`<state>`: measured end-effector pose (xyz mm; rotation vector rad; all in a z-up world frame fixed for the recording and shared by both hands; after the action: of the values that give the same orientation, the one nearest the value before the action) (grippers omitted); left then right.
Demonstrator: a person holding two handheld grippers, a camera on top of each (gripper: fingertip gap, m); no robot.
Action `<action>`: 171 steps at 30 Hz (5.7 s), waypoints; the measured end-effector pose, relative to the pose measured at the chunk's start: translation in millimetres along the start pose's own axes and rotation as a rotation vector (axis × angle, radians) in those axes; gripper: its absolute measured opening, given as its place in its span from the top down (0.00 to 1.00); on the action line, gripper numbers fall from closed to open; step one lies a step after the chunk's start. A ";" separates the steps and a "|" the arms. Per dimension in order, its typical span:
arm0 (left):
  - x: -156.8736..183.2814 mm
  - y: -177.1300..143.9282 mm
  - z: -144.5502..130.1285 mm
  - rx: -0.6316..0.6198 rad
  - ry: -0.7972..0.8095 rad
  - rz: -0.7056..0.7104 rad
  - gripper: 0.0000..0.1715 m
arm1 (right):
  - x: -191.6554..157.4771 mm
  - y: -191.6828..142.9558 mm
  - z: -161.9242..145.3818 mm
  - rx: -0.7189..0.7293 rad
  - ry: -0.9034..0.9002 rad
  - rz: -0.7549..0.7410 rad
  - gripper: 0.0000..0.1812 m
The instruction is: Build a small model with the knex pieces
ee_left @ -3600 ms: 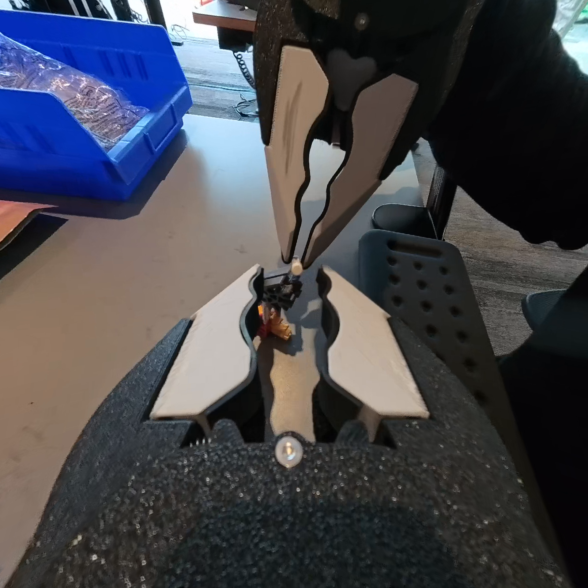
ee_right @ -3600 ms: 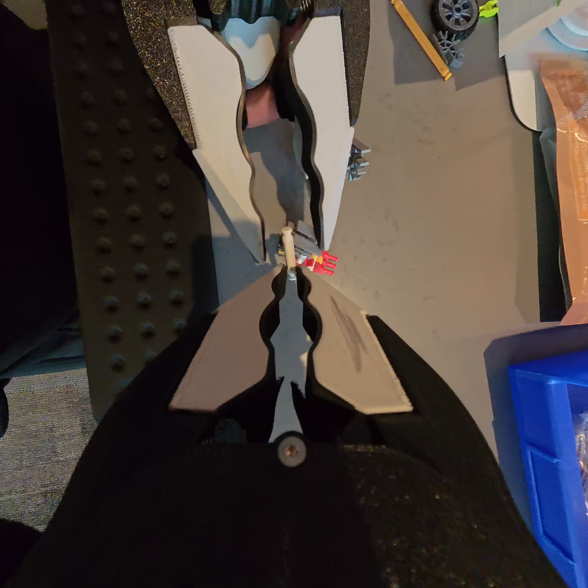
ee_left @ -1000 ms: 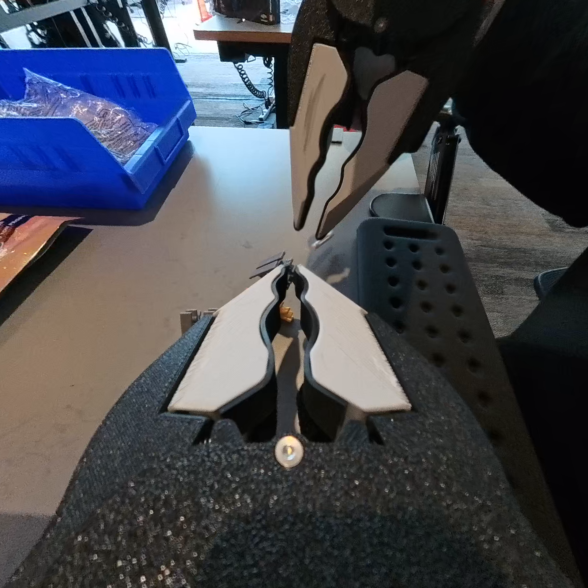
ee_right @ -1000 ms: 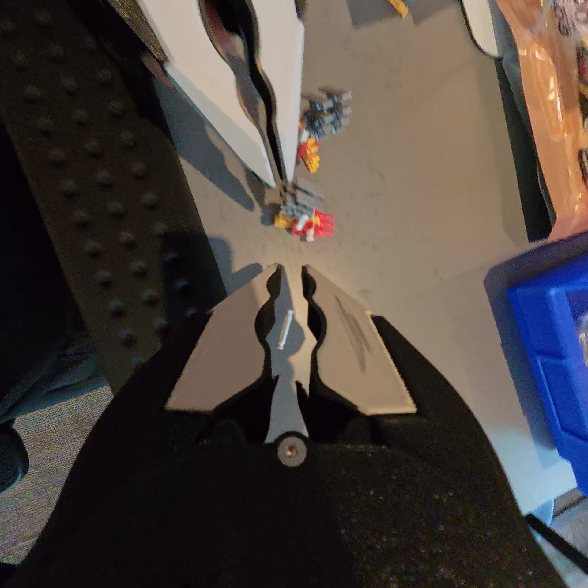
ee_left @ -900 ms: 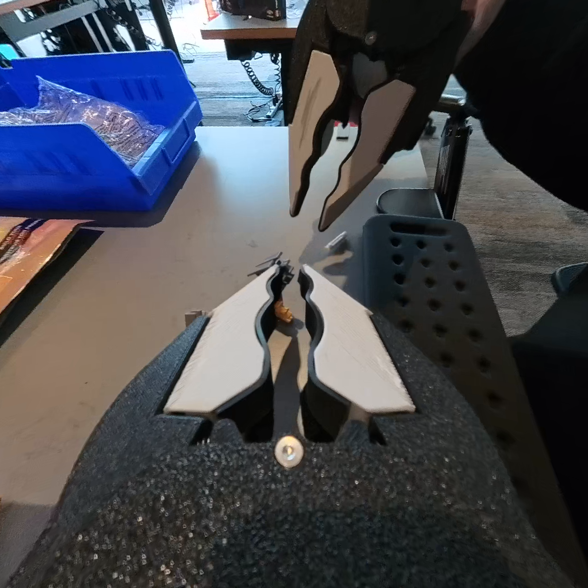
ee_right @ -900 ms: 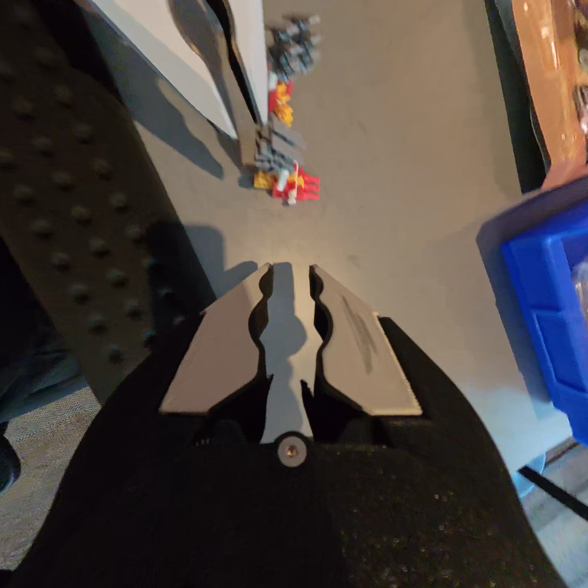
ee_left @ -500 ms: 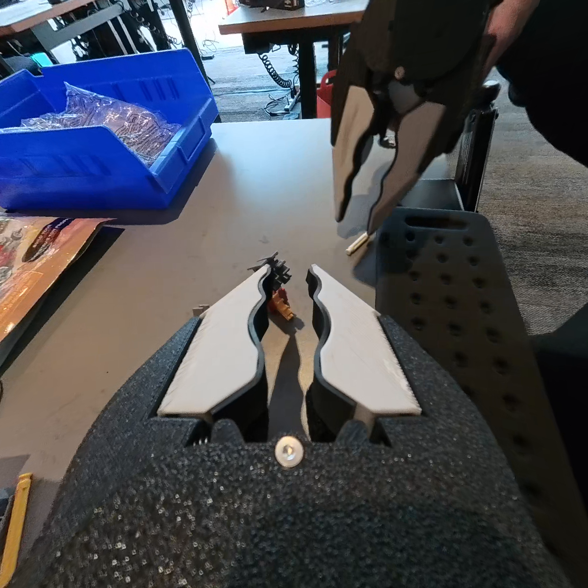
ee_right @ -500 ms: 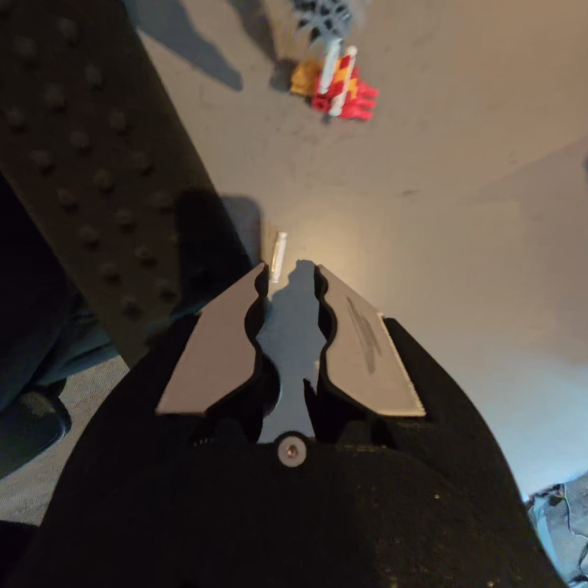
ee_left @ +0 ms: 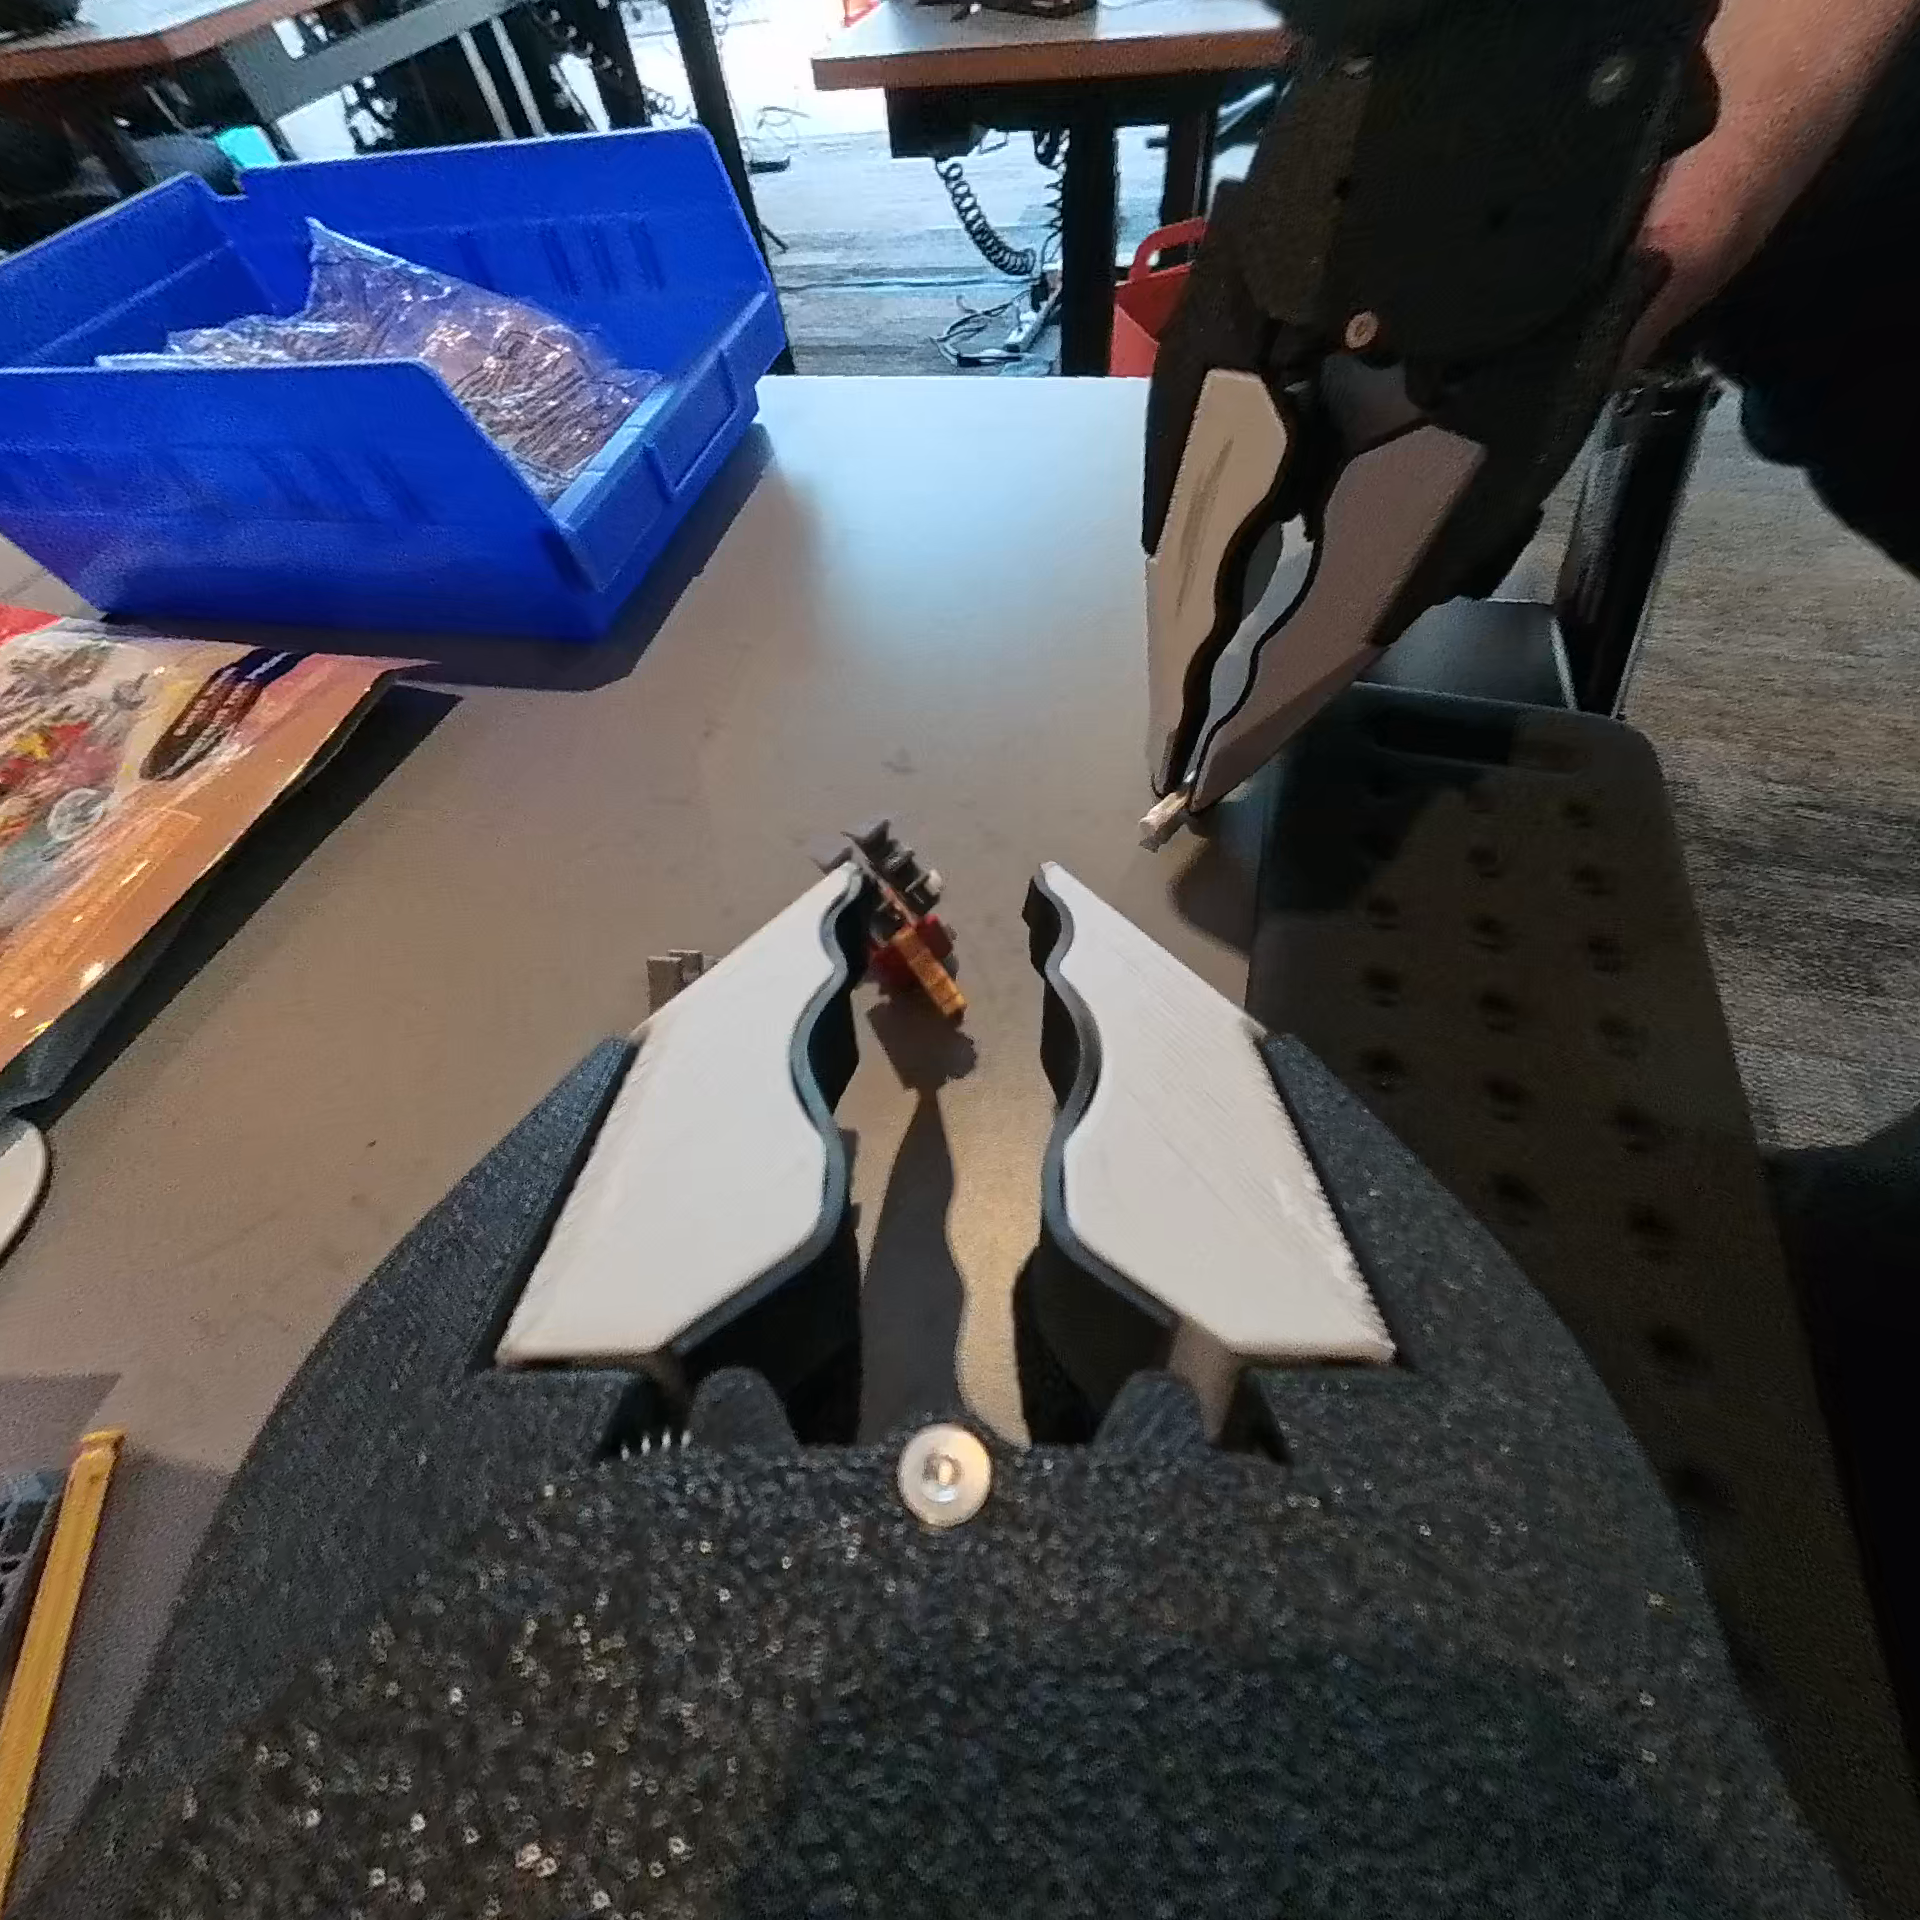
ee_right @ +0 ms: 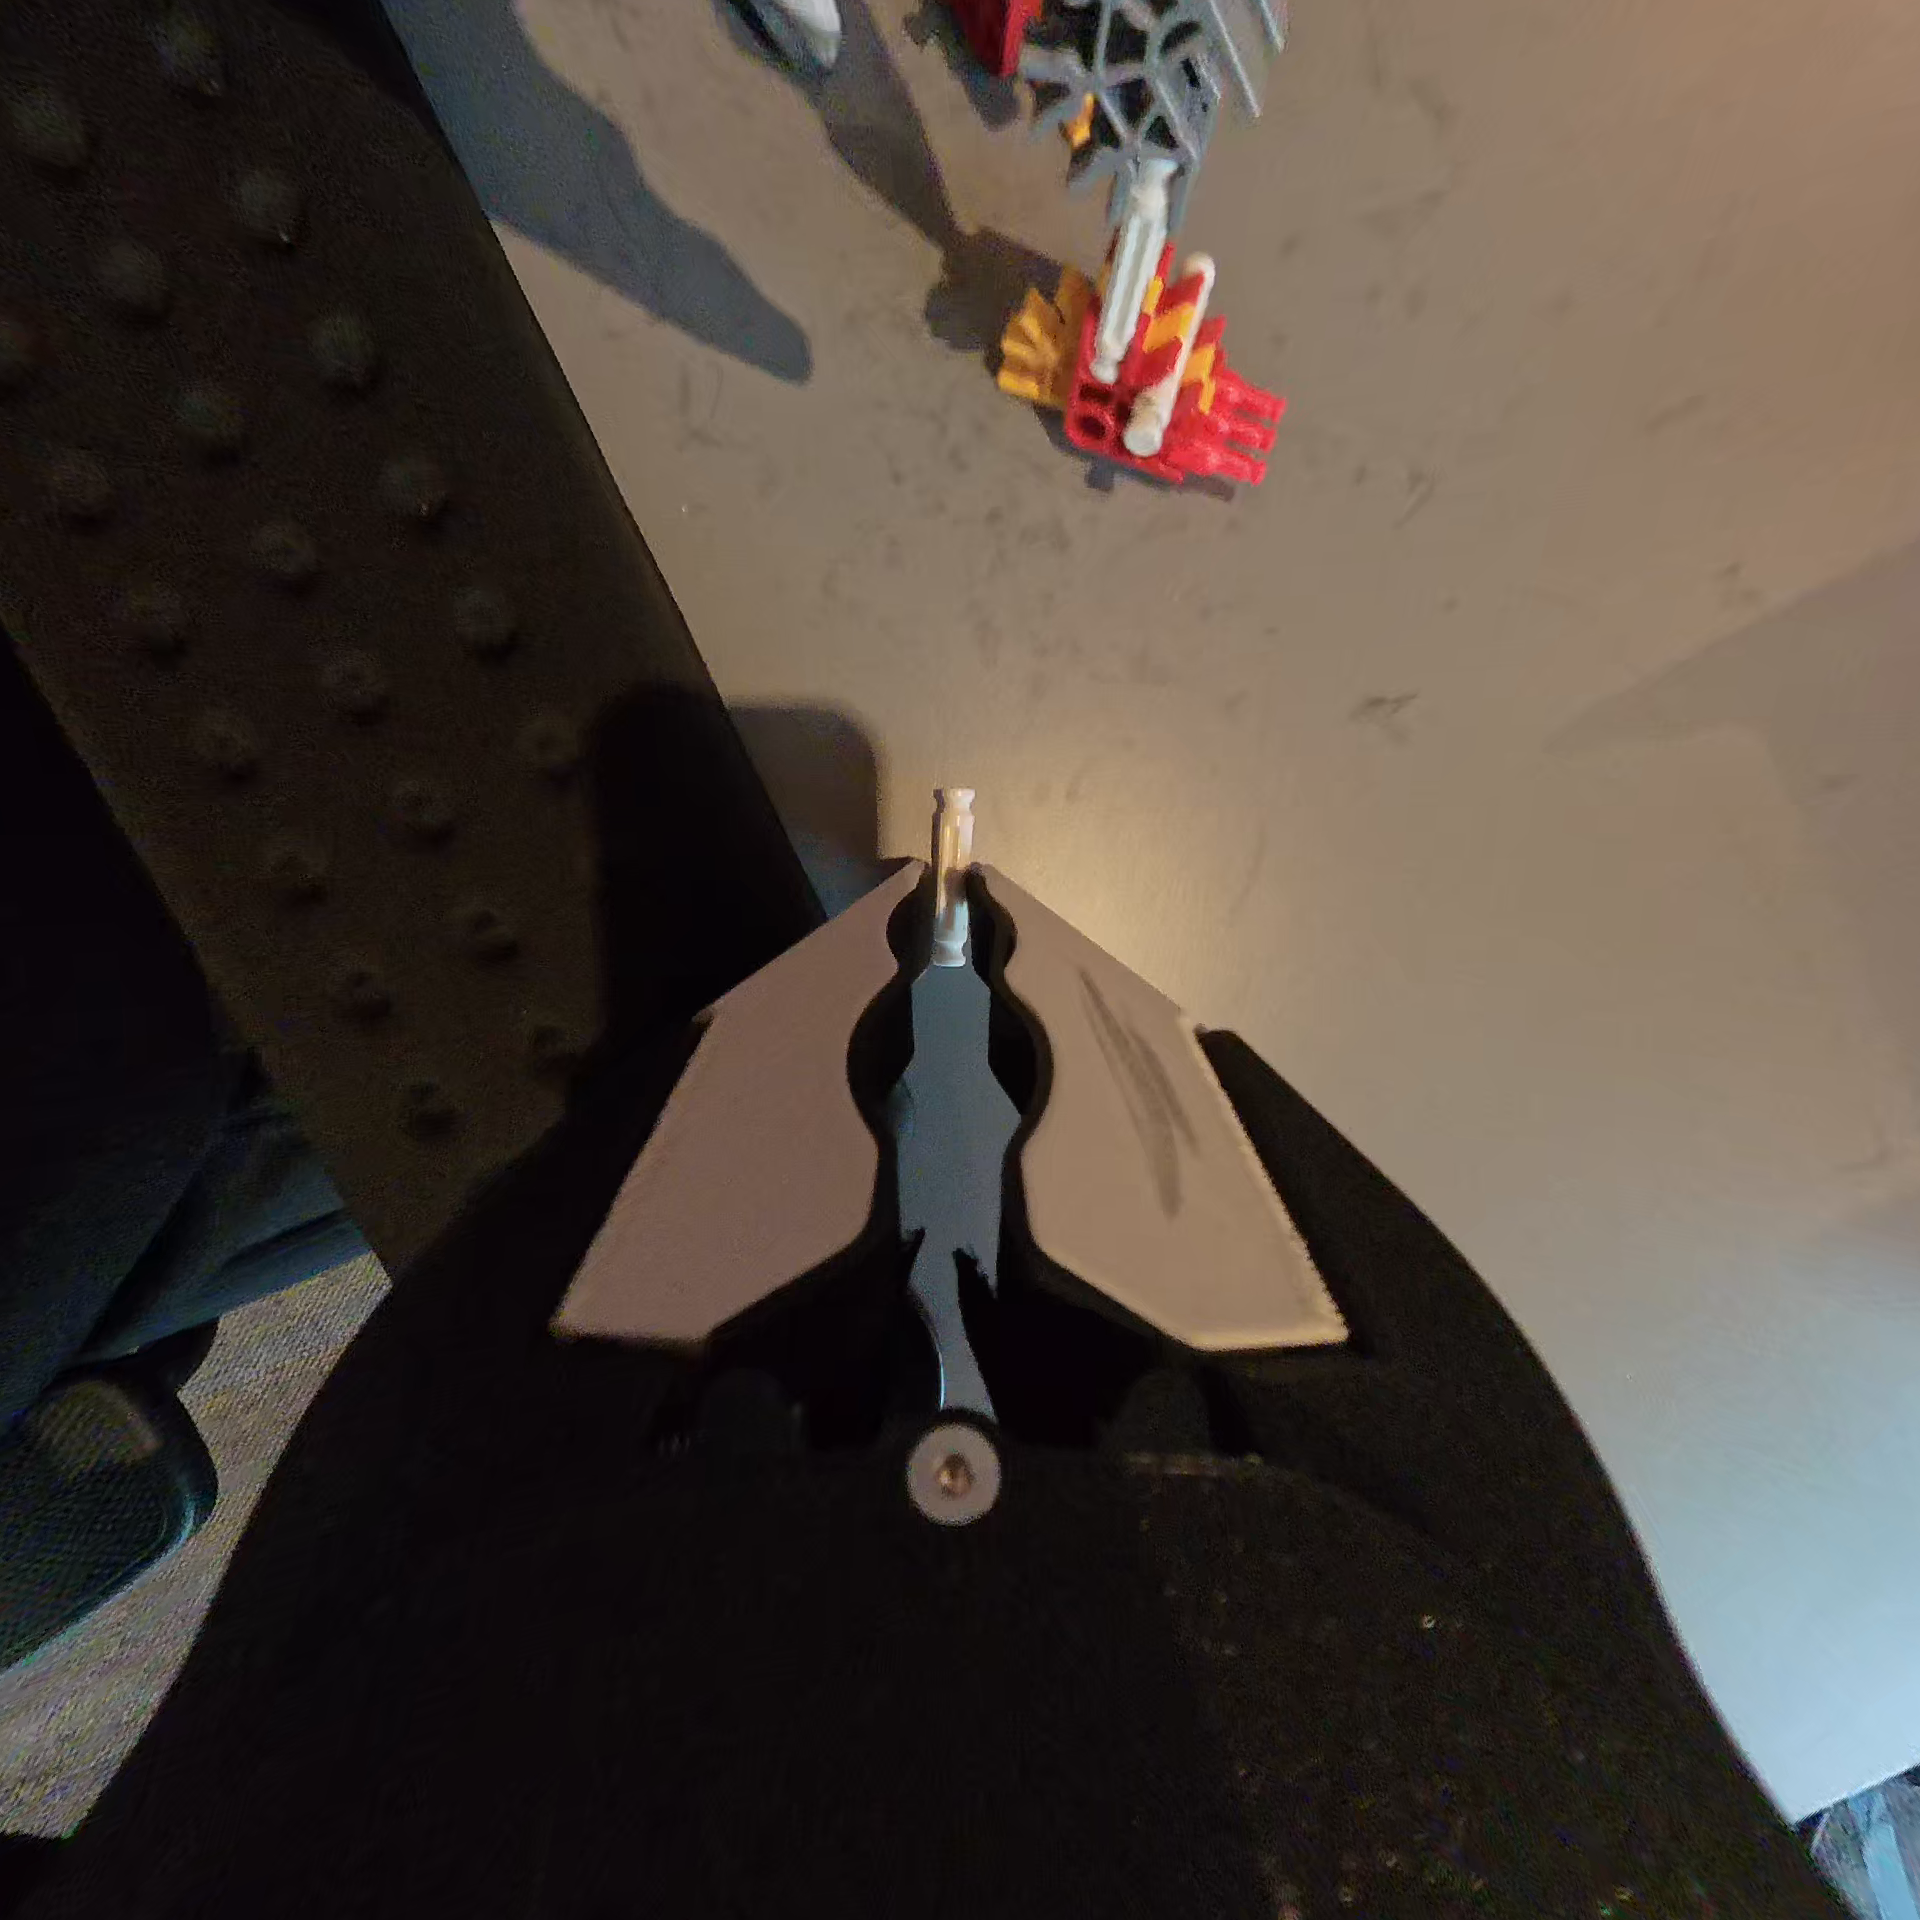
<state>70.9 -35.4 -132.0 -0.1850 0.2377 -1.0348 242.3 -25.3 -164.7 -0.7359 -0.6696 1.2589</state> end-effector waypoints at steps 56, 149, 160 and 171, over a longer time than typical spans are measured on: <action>1.2 42.8 11.8 0.030 -0.038 -0.106 0.91 | 35.0 -19.9 33.3 0.614 0.292 -0.008 0.75; 23.8 74.2 -23.7 -0.358 -0.004 -0.016 0.89 | 14.5 -23.4 11.3 0.455 0.207 -0.302 0.89; 25.9 75.2 -24.0 -0.362 0.009 -0.031 0.92 | 14.0 -27.4 14.1 0.415 0.148 -0.239 0.89; 11.6 64.8 -3.7 -0.246 0.008 0.014 0.90 | 17.3 -26.4 12.3 0.366 0.115 -0.210 0.89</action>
<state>129.1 -13.3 -153.8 -0.4015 0.3729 -0.9910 251.3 -10.8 -135.4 -0.4199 -0.3950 1.0968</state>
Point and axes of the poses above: each gripper's, where its closed fingertips meet, y out along the fingers, z out of its top, x = y × z across the jaws, the point moved 7 cm from there along -y, back along the fingers, and after that the axes turned 9 degrees about x, right-handed, at the moved point
